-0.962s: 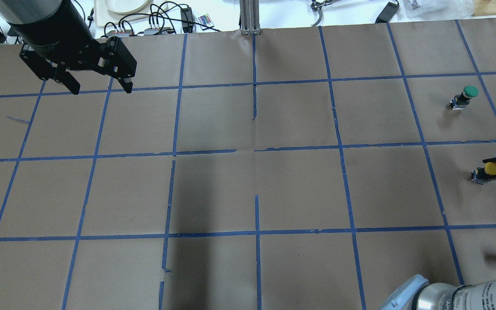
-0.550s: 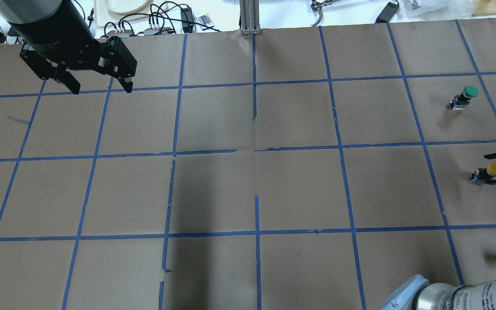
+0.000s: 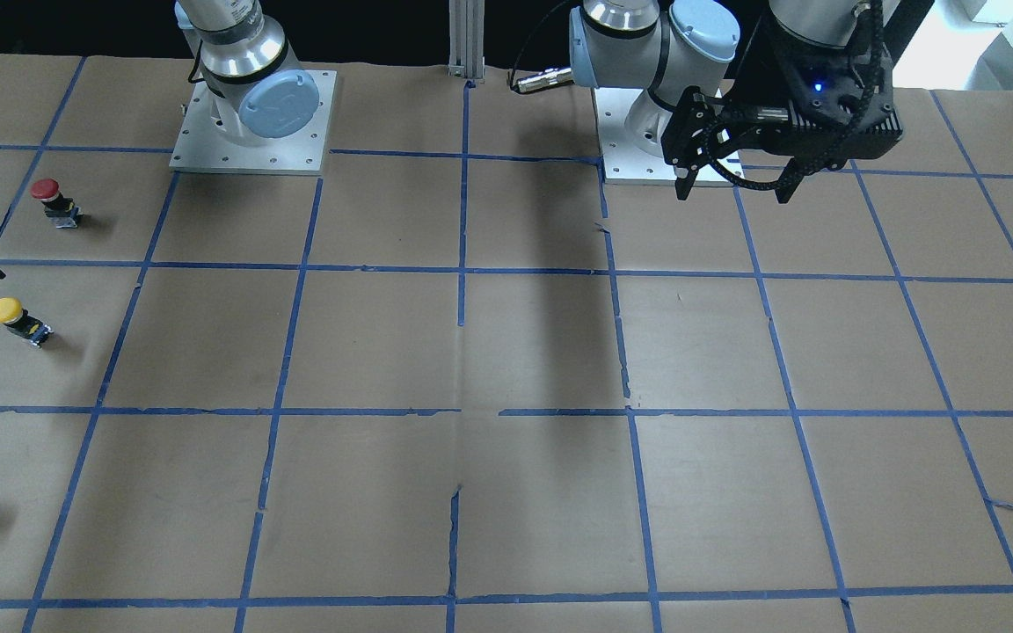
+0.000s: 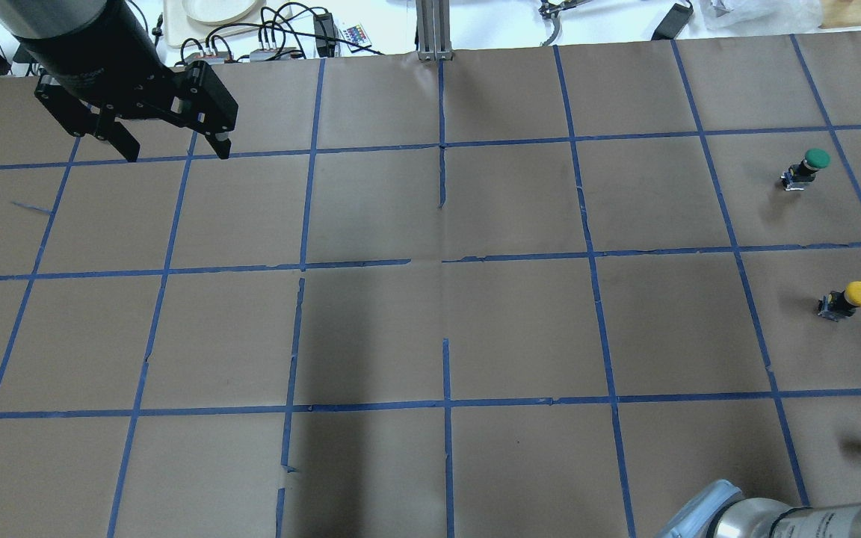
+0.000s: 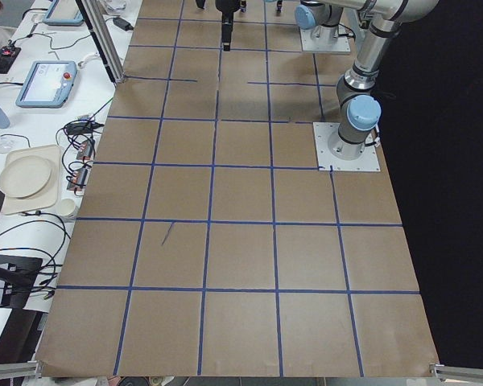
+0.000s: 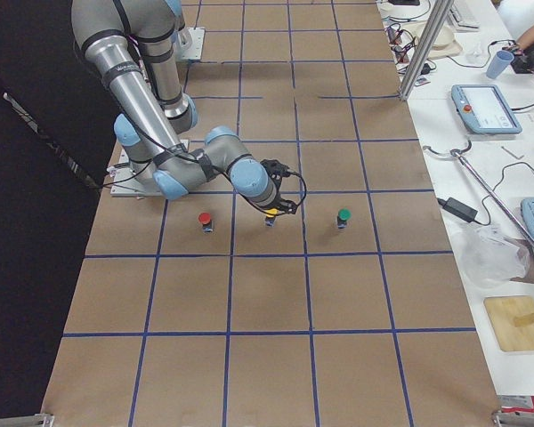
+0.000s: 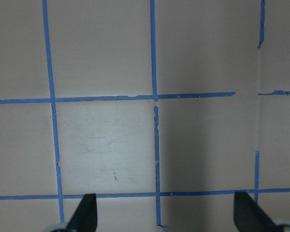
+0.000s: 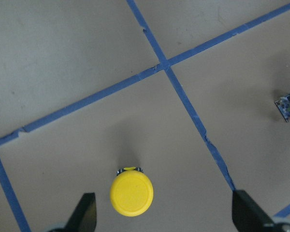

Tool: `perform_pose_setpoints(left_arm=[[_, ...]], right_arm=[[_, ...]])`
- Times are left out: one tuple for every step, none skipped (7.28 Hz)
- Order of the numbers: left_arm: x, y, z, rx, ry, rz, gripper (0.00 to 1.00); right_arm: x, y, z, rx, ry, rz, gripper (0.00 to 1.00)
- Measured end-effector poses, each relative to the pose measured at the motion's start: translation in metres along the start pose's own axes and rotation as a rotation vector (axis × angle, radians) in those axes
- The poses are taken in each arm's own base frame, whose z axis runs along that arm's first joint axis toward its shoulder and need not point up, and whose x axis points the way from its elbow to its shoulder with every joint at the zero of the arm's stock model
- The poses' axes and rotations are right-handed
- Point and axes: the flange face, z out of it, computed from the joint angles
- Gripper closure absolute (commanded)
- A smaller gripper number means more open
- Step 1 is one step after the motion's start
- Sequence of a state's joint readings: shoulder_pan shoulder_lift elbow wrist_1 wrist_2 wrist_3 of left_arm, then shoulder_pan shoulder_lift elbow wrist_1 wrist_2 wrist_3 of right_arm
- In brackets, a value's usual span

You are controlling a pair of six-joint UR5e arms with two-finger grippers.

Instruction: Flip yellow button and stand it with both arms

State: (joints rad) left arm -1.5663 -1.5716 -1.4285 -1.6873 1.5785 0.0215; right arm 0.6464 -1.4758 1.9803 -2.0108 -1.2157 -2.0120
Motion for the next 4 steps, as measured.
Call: perform_pose_setpoints(left_arm=[[0.000, 0.000, 0.000, 0.000, 0.000, 0.000, 0.00], [0.000, 0.000, 0.000, 0.000, -0.001, 0.000, 0.00], [0.000, 0.000, 0.000, 0.000, 0.000, 0.000, 0.00], [0.000, 0.000, 0.000, 0.000, -0.001, 0.000, 0.00]], right_arm=[[-0.005, -0.029, -0.023, -0.028, 0.000, 0.104, 0.00], [-0.015, -0.064, -0.044, -0.070, 0.000, 0.215, 0.00], [-0.028, -0.103, -0.062, -0.128, 0.009, 0.321, 0.00], [-0.043, -0.141, -0.068, -0.169, 0.015, 0.441, 0.00]])
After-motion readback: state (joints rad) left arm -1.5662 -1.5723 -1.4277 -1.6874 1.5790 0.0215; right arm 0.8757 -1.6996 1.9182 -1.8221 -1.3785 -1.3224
